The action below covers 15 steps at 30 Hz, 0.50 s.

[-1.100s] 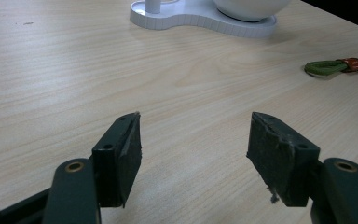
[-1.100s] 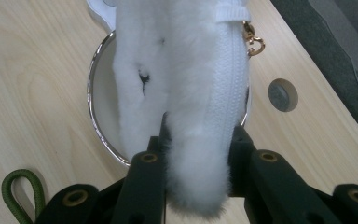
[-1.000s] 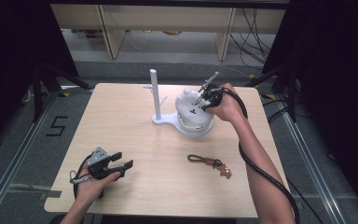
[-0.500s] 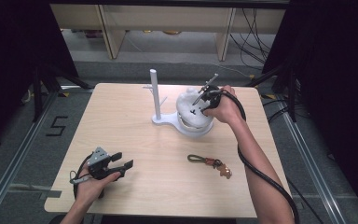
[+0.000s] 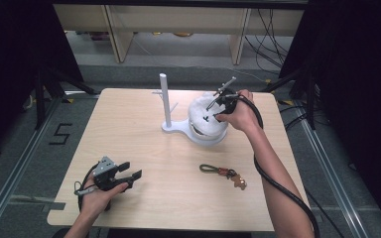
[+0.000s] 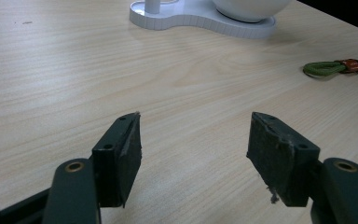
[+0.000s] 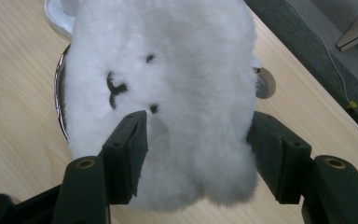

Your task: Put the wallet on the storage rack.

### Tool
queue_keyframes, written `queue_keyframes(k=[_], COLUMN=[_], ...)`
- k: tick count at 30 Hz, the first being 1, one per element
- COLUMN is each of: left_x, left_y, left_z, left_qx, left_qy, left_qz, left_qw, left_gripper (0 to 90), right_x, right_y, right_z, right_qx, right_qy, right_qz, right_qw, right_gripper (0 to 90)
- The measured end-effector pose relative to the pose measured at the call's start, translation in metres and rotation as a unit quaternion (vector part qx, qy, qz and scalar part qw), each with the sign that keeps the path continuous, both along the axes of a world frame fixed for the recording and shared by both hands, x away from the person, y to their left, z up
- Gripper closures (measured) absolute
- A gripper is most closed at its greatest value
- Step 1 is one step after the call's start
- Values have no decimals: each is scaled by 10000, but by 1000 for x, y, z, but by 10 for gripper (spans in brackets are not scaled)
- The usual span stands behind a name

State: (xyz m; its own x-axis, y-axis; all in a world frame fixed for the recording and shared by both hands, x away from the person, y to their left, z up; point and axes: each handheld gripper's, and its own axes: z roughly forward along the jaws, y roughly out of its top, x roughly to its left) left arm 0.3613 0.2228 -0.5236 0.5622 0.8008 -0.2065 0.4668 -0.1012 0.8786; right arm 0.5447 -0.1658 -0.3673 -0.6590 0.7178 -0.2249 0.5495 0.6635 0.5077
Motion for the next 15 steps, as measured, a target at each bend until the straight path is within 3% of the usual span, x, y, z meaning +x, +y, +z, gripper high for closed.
queue_keyframes(k=[15], left_x=[-1], left_y=[-2], left_z=[0], left_qx=[-2], left_qy=[1], left_qz=[7], left_qw=[10000], left_gripper=[340], right_x=[-15], right_y=[-13], right_z=[14], right_qx=[258], right_qy=[-149], right_qz=[-132], right_qw=[9995], right_gripper=[369])
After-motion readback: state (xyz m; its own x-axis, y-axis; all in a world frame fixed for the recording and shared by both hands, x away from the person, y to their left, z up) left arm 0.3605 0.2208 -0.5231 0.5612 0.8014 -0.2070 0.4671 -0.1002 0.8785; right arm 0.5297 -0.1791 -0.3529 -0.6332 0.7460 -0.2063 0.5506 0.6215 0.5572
